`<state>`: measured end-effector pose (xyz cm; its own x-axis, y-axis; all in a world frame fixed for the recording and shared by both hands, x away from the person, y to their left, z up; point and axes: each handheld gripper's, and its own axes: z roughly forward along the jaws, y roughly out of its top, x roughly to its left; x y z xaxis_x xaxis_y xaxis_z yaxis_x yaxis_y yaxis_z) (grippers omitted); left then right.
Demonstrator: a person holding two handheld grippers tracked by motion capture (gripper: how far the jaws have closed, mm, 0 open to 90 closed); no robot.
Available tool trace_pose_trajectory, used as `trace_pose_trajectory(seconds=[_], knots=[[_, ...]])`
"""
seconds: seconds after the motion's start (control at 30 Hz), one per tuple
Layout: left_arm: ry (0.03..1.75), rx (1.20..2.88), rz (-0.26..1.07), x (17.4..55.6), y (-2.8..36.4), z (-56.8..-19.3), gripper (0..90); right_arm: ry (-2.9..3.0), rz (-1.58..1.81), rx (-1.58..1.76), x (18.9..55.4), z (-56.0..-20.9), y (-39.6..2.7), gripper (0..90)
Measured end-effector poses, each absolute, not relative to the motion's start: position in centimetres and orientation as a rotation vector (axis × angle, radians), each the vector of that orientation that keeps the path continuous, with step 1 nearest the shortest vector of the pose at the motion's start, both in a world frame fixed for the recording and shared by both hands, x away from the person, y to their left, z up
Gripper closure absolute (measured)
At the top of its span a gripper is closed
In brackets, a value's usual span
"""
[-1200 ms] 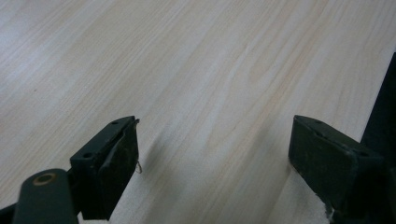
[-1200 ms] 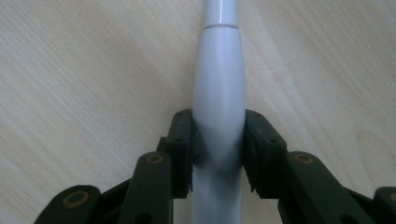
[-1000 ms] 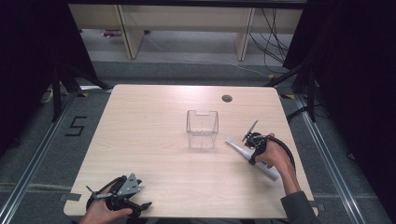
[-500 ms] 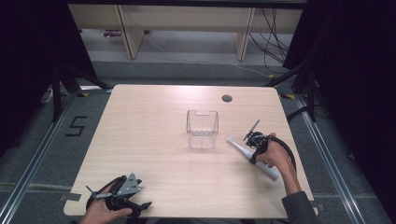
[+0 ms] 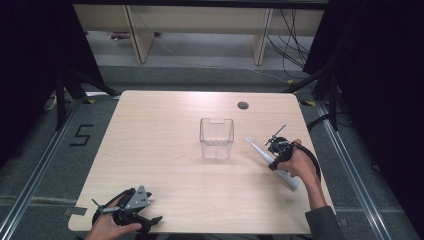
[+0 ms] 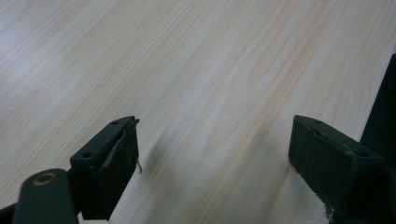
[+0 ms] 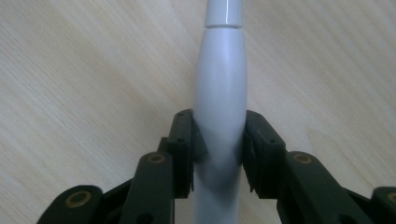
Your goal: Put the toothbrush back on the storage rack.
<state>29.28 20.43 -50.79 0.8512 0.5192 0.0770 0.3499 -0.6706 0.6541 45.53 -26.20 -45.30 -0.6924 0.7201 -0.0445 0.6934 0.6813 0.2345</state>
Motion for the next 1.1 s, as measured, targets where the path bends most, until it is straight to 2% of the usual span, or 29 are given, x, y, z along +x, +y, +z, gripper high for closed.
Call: trace_pose_trajectory(seconds=[0.3, 0.7, 1.1], knots=[[0.647, 2.373, 0.323, 29.3, 20.4, -50.8, 15.6, 2.647, 0.497, 1.274, 45.0, -43.3, -27.1, 67.1], [0.646, 2.372, 0.324, 29.3, 20.5, -50.8, 15.6, 2.446, 0.86, 1.217, 45.2, -41.9, -28.6, 67.0], [0.63, 2.375, 0.342, 29.4, 20.5, -50.6, 15.7, 2.313, 0.976, 1.241, 45.4, -41.2, -28.7, 67.0]])
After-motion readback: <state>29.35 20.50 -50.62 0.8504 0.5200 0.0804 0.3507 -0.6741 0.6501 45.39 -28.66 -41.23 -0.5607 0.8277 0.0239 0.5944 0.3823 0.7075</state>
